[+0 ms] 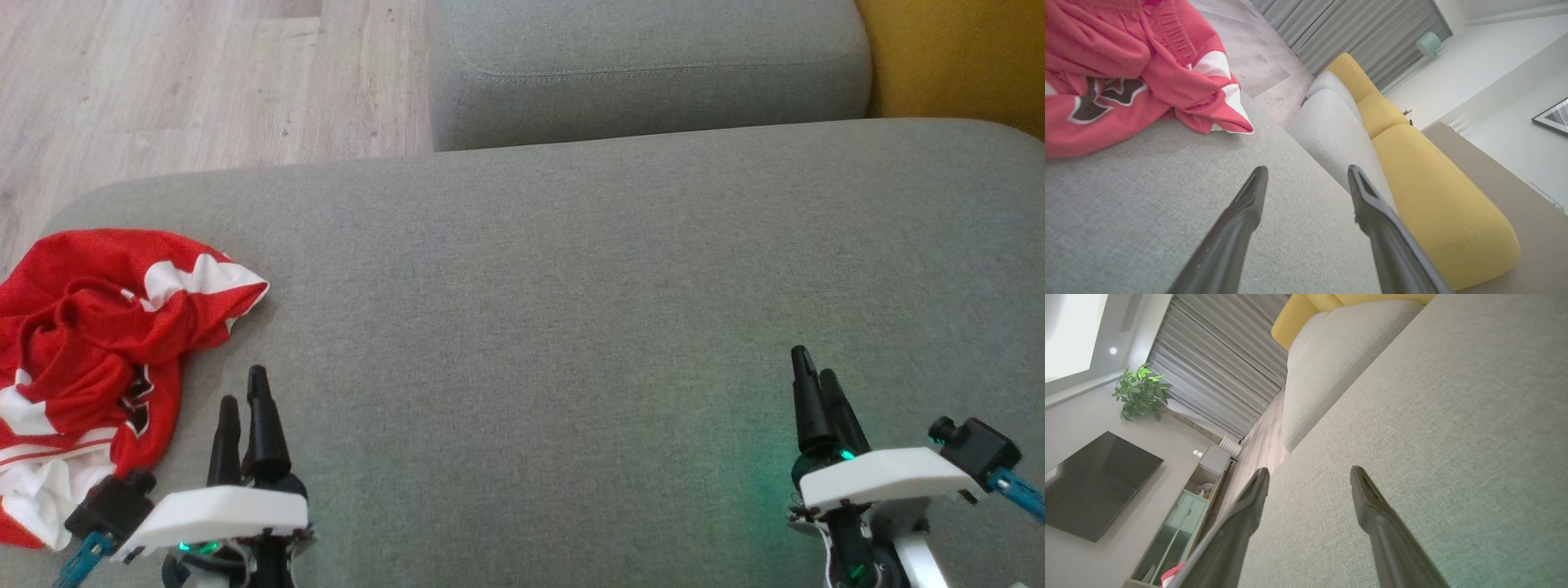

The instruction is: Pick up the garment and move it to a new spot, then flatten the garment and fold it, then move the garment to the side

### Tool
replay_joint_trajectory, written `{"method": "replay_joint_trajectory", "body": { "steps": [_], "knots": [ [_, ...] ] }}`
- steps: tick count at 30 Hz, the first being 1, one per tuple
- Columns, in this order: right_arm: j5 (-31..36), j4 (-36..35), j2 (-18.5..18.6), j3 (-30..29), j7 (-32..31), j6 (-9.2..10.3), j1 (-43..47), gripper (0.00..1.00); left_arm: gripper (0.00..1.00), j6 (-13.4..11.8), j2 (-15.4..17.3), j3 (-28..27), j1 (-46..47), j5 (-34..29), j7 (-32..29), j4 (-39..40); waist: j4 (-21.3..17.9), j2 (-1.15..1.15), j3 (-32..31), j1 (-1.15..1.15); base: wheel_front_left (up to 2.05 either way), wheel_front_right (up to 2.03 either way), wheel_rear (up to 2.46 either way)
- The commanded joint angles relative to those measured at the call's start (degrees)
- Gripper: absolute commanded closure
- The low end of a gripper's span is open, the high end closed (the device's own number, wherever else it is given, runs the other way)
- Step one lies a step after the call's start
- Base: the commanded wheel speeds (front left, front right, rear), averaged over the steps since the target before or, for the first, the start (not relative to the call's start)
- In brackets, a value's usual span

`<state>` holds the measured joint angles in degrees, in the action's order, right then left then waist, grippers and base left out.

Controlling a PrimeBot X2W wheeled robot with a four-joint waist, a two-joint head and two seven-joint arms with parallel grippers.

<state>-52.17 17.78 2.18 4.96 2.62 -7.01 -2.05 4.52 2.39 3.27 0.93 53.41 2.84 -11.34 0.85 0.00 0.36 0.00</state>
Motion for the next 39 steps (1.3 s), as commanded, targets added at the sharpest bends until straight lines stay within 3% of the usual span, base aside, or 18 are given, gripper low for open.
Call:
{"method": "replay_joint_trajectory", "body": {
  "steps": [1,39],
  "knots": [
    [2.2,-2.4,0.3,1.2,1.1,-0.23,-3.7,0.00,0.00,-0.2,0.3,-0.4,3.2,-2.3,0.9,2.6,0.1,0.00,0.0,0.00,0.00,0.00,0.00],
    [28.8,-2.2,0.5,8.2,7.3,-0.36,-6.3,0.00,0.00,-3.7,0.4,4.8,5.1,-29.7,7.1,1.6,0.8,0.00,0.4,0.00,0.00,0.00,0.00]
  ]
}}
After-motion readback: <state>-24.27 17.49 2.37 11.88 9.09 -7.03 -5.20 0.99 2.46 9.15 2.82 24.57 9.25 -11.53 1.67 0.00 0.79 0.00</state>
